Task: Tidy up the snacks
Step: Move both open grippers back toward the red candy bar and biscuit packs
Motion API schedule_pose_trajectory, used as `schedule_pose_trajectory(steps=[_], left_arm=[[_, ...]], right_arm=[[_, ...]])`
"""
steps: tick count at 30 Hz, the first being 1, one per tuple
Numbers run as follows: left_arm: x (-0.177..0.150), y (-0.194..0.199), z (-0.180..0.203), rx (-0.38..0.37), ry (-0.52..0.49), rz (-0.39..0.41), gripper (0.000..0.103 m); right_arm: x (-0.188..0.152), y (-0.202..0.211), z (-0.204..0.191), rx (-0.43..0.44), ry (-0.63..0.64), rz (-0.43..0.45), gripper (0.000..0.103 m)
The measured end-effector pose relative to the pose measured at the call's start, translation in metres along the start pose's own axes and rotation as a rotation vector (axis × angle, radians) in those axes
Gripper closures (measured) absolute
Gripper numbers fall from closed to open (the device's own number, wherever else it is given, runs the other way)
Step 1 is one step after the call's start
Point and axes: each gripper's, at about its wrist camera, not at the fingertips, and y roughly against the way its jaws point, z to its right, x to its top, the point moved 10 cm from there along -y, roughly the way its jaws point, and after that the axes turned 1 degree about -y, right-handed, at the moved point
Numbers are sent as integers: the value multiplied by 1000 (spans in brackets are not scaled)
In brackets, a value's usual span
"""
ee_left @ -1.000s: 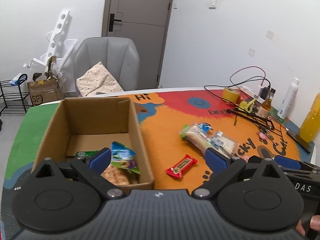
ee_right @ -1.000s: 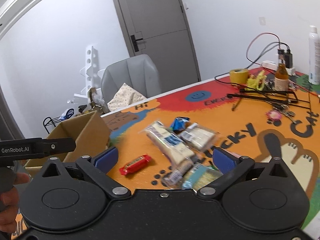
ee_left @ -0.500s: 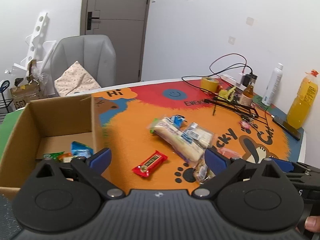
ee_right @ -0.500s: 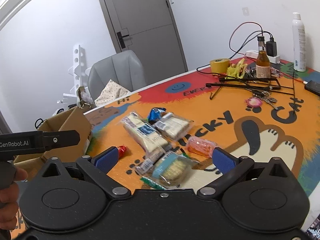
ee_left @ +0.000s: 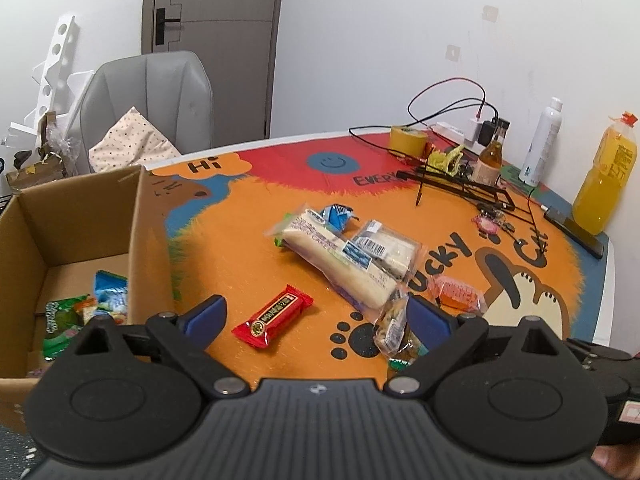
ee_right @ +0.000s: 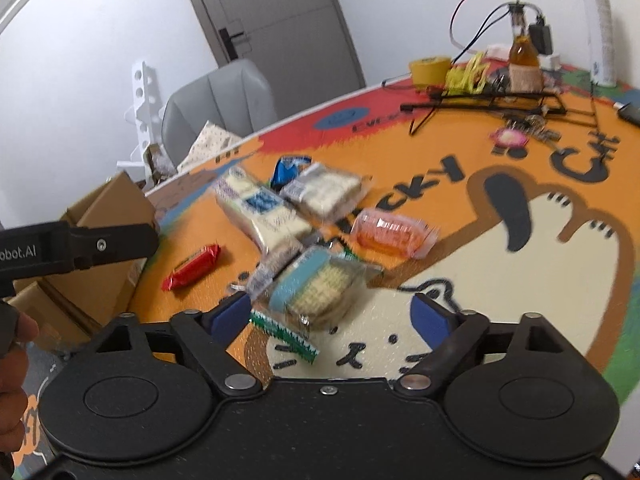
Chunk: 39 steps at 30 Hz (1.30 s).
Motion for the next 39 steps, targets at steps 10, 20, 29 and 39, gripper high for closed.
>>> schedule_pose_trajectory(steps=[10,20,29,39], left_arm=[[0,-20,7,35,-31,-9,7],[0,-38,30,-2,-59,-11,8],[-8,-69,-2,73,-23,-50,14],[-17,-78,-22,110,-7,-71,19]], right_arm=[[8,-3,10,-28,54,28,58],[9,-1,29,-30,-19,22,90],[21,-8,19,-18,-28,33,59],[27,-26,9,-39,-9,36,37]])
